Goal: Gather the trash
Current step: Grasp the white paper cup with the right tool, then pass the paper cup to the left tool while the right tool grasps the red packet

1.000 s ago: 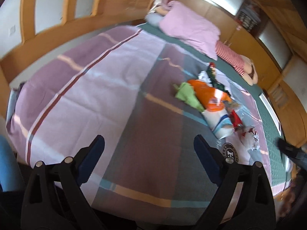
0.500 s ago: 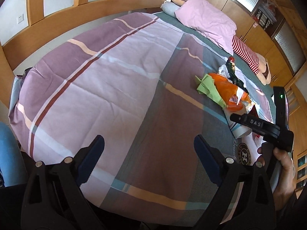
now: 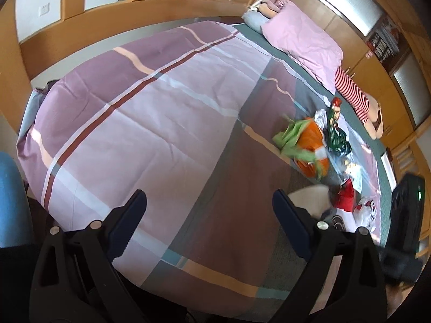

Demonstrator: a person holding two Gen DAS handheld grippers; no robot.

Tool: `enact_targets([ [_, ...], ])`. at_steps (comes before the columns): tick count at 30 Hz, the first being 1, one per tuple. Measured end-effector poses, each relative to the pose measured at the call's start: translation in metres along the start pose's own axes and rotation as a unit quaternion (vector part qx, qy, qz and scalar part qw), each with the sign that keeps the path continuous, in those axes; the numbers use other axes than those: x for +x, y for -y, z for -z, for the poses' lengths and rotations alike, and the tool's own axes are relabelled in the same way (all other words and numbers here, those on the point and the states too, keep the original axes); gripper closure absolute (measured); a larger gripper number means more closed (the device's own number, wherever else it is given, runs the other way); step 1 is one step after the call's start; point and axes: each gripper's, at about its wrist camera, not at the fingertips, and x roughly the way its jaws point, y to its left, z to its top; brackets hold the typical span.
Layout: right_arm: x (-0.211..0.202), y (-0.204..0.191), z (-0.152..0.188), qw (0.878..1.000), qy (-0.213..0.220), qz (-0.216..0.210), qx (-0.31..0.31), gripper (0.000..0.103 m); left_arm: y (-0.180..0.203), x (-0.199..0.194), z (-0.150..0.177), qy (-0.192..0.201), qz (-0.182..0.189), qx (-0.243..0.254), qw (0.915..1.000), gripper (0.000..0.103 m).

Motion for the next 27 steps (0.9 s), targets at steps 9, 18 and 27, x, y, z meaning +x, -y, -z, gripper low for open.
enact_targets([
  [9, -0.001, -0.013, 0.003, 0.998, -0.011, -0.057, 0.006, 0.029, -0.006, -0.004, 0.001, 0.004, 0.002, -0.020, 0.9998, 0.009],
  [18, -0.084, 0.048, -0.012, 0.987, 0.139, -0.007, 0.086, 0.027, -0.005, 0.000, 0.002, -0.012, 0.018, -0.022, 0.9995, 0.008],
  [27, -0.083, 0.094, -0.050, 0.968, 0.163, 0.142, 0.126, 0.027, 0.008, 0.006, 0.006, -0.029, 0.041, 0.008, 0.9987, 0.008],
])
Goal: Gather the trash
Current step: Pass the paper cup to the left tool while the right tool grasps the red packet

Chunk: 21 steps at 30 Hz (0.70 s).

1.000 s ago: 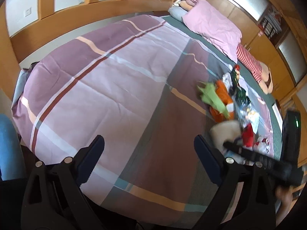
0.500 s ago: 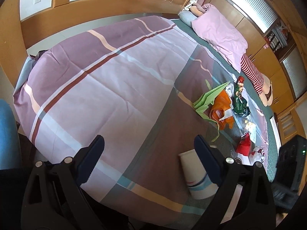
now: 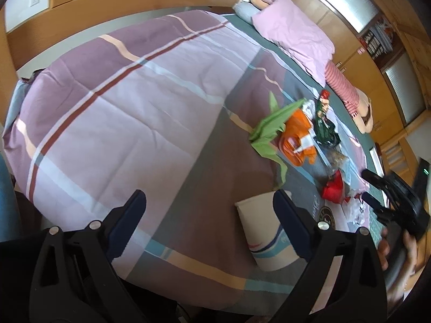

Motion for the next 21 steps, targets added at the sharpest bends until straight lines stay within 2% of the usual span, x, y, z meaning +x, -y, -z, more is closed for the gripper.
enact_targets([
  [1, 0.006, 0.003, -0.001, 1.000, -0.010, 0.002, -0.001, 0.027, 0.002, 0.000, 0.001, -0.002, 0.007, 0.005, 1.0000, 0.008],
  [6, 0.049, -0.004, 0.010, 0.996, -0.047, 0.065, -0.028, 0.028, 0.016, 0.002, 0.007, -0.014, 0.035, 0.034, 0.9987, 0.008],
  [7, 0.054, -0.004, 0.013, 0.996, -0.054, 0.065, -0.029, 0.028, 0.017, 0.003, 0.007, -0.015, 0.038, 0.038, 0.9985, 0.008],
  [9, 0.056, -0.004, 0.021, 0.996, -0.061, 0.059, -0.034, 0.044, 0.020, 0.004, 0.007, -0.020, 0.046, 0.044, 0.9978, 0.008],
  [10, 0.056, -0.006, 0.024, 0.996, -0.063, 0.057, -0.039, 0.048, 0.020, 0.005, 0.008, -0.022, 0.049, 0.044, 0.9976, 0.008],
  [12, 0.050, -0.012, 0.032, 0.995, -0.065, 0.052, -0.057, 0.058, 0.021, 0.006, 0.009, -0.029, 0.055, 0.044, 0.9971, 0.008],
  [13, 0.045, -0.013, 0.036, 0.995, -0.070, 0.042, -0.061, 0.060, 0.022, 0.007, 0.009, -0.032, 0.058, 0.045, 0.9968, 0.008],
  [17, 0.013, -0.014, 0.048, 0.996, -0.060, 0.016, -0.057, 0.061, 0.038, 0.015, 0.017, -0.068, 0.096, 0.070, 0.9906, 0.004],
  [18, 0.003, -0.015, 0.050, 0.997, -0.054, 0.013, -0.057, 0.061, 0.051, 0.020, 0.022, -0.082, 0.096, 0.090, 0.9880, 0.004],
  [21, -0.027, -0.010, 0.055, 0.998, -0.030, 0.002, -0.052, 0.061, 0.077, 0.030, 0.034, -0.076, 0.074, 0.124, 0.9866, 0.004],
])
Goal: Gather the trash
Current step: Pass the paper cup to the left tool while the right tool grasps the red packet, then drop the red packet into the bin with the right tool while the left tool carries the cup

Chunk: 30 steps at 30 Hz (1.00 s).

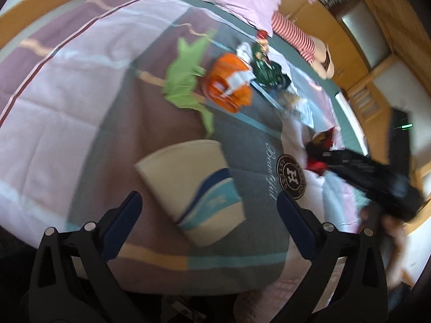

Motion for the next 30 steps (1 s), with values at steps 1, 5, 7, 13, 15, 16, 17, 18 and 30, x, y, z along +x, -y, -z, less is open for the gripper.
enact_targets([
  [1, -0.010, 0.002, 0.004, 1.000, 0.006, -0.005, 0.001, 0.061, 0.010, 0.008, 0.002, -0.004, -0.019, 0.017, 0.9997, 0.004],
  [5, -0.037, 0.002, 0.017, 1.000, 0.019, -0.007, -0.018, 0.061, 0.027, 0.038, 0.006, -0.031, -0.100, 0.052, 0.9931, 0.005],
  [7, -0.048, 0.000, 0.025, 0.999, 0.028, -0.002, -0.033, 0.061, 0.028, 0.043, 0.007, -0.036, -0.121, 0.066, 0.9898, 0.020],
  [13, -0.062, -0.004, 0.043, 0.997, 0.041, 0.015, -0.056, 0.061, 0.021, 0.034, 0.005, -0.003, -0.136, 0.087, 0.9869, 0.026],
  [15, -0.064, -0.006, 0.046, 0.997, 0.044, 0.016, -0.057, 0.061, 0.020, 0.024, 0.005, 0.022, -0.132, 0.092, 0.9867, 0.027],
  [16, -0.066, -0.006, 0.047, 0.997, 0.045, 0.016, -0.056, 0.061, 0.019, 0.016, 0.008, 0.032, -0.131, 0.095, 0.9863, 0.027],
  [17, -0.070, -0.006, 0.049, 0.997, 0.049, 0.015, -0.056, 0.061, 0.021, 0.011, 0.009, 0.044, -0.132, 0.098, 0.9855, 0.027],
  [18, -0.075, -0.007, 0.051, 0.997, 0.054, 0.015, -0.056, 0.061, 0.023, 0.005, 0.010, 0.058, -0.131, 0.102, 0.9843, 0.027],
  [30, -0.167, -0.006, 0.086, 0.988, 0.138, -0.005, -0.073, 0.061, 0.066, -0.096, 0.045, 0.174, -0.091, 0.130, 0.9719, 0.027],
])
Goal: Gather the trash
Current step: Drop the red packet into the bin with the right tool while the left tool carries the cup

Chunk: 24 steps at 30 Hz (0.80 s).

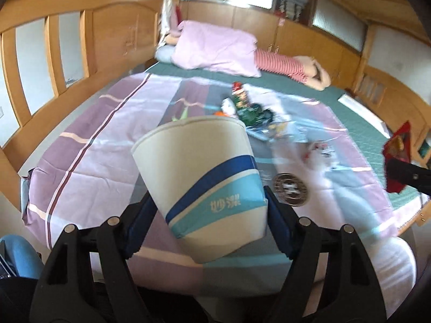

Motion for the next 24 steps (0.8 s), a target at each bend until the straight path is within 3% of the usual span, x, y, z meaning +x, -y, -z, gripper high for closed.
enact_targets([
  [10, -0.082, 0.022, 0.038, 0.999, 0.027, 0.006, 0.020, 0.061, 0.049, -0.069, 0.022, 0.023, 0.080, 0.045, 0.9955, 0.027],
  [16, -0.096, 0.040, 0.082, 0.999, -0.031, 0.030, 0.025, 0.060, 0.064, -0.084, 0.036, 0.018, 0.113, 0.057, 0.9918, 0.027],
  [20, -0.089, 0.051, 0.114, 0.994, -0.100, 0.015, 0.047, 0.043, 0.067, -0.084, 0.043, 0.003, 0.129, 0.051, 0.9903, 0.027],
  [24, -0.106, 0.061, 0.118, 0.995, -0.074, 0.023, 0.066, 0.027, 0.072, -0.083, 0.049, -0.011, 0.144, 0.050, 0.9882, 0.027],
])
